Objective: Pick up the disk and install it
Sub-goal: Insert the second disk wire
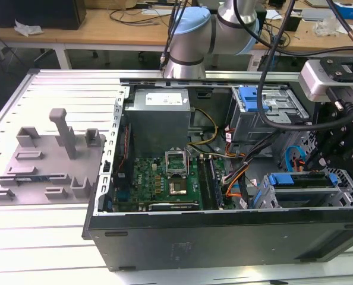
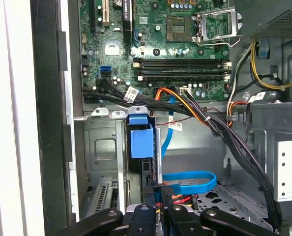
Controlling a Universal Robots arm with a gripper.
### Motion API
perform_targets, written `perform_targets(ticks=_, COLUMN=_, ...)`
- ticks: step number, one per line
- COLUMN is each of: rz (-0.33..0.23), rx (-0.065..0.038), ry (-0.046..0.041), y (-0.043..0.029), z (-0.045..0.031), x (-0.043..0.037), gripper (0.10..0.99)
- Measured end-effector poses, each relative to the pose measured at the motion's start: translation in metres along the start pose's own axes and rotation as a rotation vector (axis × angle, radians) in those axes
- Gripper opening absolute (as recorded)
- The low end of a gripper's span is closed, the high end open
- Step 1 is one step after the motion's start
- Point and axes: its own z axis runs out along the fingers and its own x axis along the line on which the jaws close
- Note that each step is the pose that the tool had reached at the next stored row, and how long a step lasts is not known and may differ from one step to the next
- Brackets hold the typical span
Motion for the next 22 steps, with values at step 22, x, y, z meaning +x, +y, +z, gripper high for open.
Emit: perform_targets(ticks=22, rz=0.000, rx=0.000, ry=0.0000, y=-0.0007, z=0.0056, x=0.0011, gripper=0.161)
